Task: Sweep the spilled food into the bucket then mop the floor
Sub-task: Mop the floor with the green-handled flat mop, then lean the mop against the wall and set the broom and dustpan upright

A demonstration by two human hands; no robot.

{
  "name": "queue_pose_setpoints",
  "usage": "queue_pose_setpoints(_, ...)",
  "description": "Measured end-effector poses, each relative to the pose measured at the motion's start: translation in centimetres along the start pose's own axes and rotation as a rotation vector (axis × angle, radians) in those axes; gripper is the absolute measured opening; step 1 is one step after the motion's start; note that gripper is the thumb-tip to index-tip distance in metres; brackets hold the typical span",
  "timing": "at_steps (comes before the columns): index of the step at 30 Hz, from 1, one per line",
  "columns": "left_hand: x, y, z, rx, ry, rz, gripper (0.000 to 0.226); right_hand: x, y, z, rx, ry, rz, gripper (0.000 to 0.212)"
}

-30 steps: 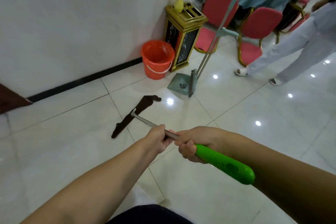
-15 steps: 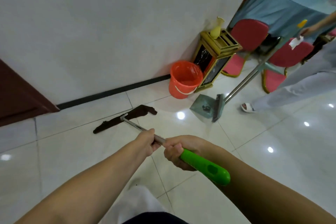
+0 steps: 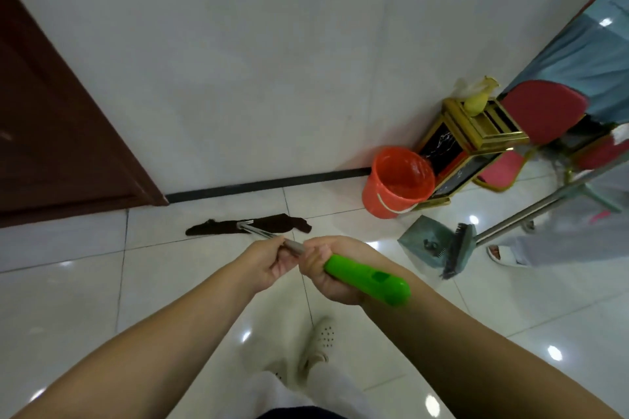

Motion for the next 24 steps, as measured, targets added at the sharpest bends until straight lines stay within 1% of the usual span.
queue_pose_setpoints(1, -0.4, -0.4, 0.6, -0.053, -0.071, -0.026, 0.023, 0.6, -0.3, -0.2, -0.043, 0.040, 0.011, 0.026)
queue_pose_setpoints(2, -0.9, -0.7, 1.1, -0.141, -0.170, -0.070, 0.016, 1.2, -0.7, -0.5, -0.076, 0.077, 0.024, 0.022)
queue_pose_setpoints(3, -1.6, -1.1, 1.7, -0.239, -0.300, -0.151, 0.019, 2.0, -0.9, -0.8, -0.090, 0.117, 0.037, 0.022)
queue_pose_setpoints(4, -2.5, -1.4, 2.0, -0.308, -0.446, -0.258, 0.028, 2.8, -1.1, -1.3, -0.081, 0.163, 0.049, 0.022)
queue_pose_setpoints(6, -4.4, -1.4, 1.5, -0.355, -0.742, -0.500, 0.041, 4.3, -1.5, -2.5, 0.003, 0.255, 0.049, 0.022)
queue_pose_setpoints(7, -5.3, -1.0, 0.8, -0.362, -0.862, -0.602, 0.043, 5.2, -1.7, -3.1, 0.057, 0.285, 0.043, 0.024)
queue_pose_setpoints(9, -7.2, -0.7, -0.7, -0.336, -0.982, -0.732, 0.037, 7.3, -2.3, -4.4, 0.128, 0.346, 0.029, 0.029)
queue_pose_setpoints(11, -9.2, -0.5, -2.2, -0.290, -0.944, -0.766, 0.028, 9.4, -3.0, -5.8, 0.126, 0.449, 0.058, 0.035)
queue_pose_setpoints(12, -10.3, -0.6, -2.8, -0.288, -0.919, -0.777, 0.024, 10.5, -3.4, -6.6, 0.105, 0.529, 0.104, 0.037)
queue_pose_setpoints(15, -13.9, -1.2, -4.1, -0.377, -0.952, -0.825, 0.016, 14.5, -4.5, -9.0, 0.013, 0.862, 0.411, 0.028)
queue_pose_setpoints(17, -16.1, -1.2, -5.1, -0.402, -0.940, -0.827, 0.013, 17.1, -4.9, -10.8, -0.005, 1.051, 0.560, 0.025)
queue_pose_setpoints(19, -18.0, -1.4, -5.9, -0.437, -0.915, -0.834, 0.013, 19.1, -5.7, -12.3, 0.040, 1.225, 0.653, 0.028)
queue_pose_setpoints(21, -19.6, -1.8, -6.3, -0.470, -0.874, -0.847, 0.009, 20.2, -6.7, -13.9, 0.129, 1.396, 0.724, 0.033)
queue_pose_setpoints(24, -21.5, -2.0, -6.4, -0.485, -0.815, -0.870, 0.017, 21.0, -8.6, -16.1, 0.244, 1.542, 0.823, 0.027)
Point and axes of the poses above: each hand's wrist, its own y-axis away from the middle knuckle, its own z-axis out of the back of the hand, x = y × z, the point moved 3 cm from there along -y, towards the middle knuckle, and after that the axes turned 13 degrees about z, right-handed, at the moved point
